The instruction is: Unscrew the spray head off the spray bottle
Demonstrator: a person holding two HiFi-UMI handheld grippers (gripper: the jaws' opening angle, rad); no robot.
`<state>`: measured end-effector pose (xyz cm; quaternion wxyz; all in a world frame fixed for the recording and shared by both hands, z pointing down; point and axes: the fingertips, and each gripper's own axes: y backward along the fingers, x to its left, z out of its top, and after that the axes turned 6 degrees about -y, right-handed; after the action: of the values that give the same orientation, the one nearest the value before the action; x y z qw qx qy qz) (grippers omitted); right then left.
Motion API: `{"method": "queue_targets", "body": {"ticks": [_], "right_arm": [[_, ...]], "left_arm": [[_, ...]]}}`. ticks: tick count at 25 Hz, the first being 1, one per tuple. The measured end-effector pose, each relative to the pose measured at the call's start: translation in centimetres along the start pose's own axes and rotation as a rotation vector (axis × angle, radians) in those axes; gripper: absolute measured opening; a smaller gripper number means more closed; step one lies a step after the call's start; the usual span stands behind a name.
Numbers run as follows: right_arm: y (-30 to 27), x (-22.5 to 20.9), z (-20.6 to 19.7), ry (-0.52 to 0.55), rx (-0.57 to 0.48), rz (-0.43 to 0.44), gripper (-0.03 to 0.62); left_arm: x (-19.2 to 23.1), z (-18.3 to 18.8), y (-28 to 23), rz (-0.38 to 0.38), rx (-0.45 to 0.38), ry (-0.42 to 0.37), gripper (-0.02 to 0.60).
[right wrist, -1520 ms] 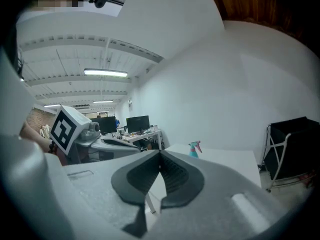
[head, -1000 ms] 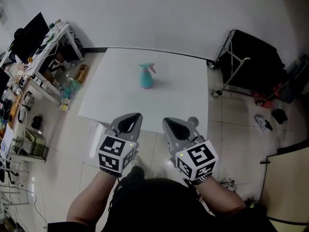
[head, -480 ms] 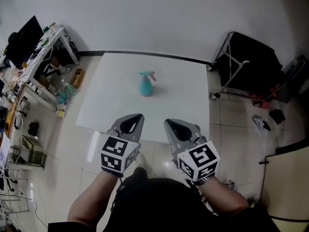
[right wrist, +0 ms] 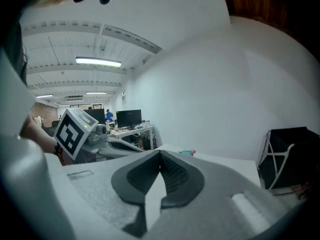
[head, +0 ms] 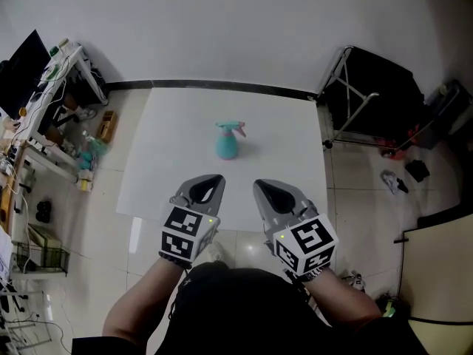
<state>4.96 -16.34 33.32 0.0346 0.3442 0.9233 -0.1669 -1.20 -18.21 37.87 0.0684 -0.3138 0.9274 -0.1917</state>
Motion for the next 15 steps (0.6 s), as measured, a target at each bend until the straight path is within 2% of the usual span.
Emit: {"method": "queue_targets", "body": {"ticks": [10,15], "right_arm": [[-4.0,0.3,0.7,-0.004,0.021,-0.079,-0.009],[-4.9,0.1,0.6,0.006,0.046,-0.091,-0.009]], "left_arm": [[3.3,-1.2,-2.2,-0.082,0.005,-0.043,0.015],[4.2,-2.0,-3.4,-0.095,0.022,-0.042,0.037]]}}
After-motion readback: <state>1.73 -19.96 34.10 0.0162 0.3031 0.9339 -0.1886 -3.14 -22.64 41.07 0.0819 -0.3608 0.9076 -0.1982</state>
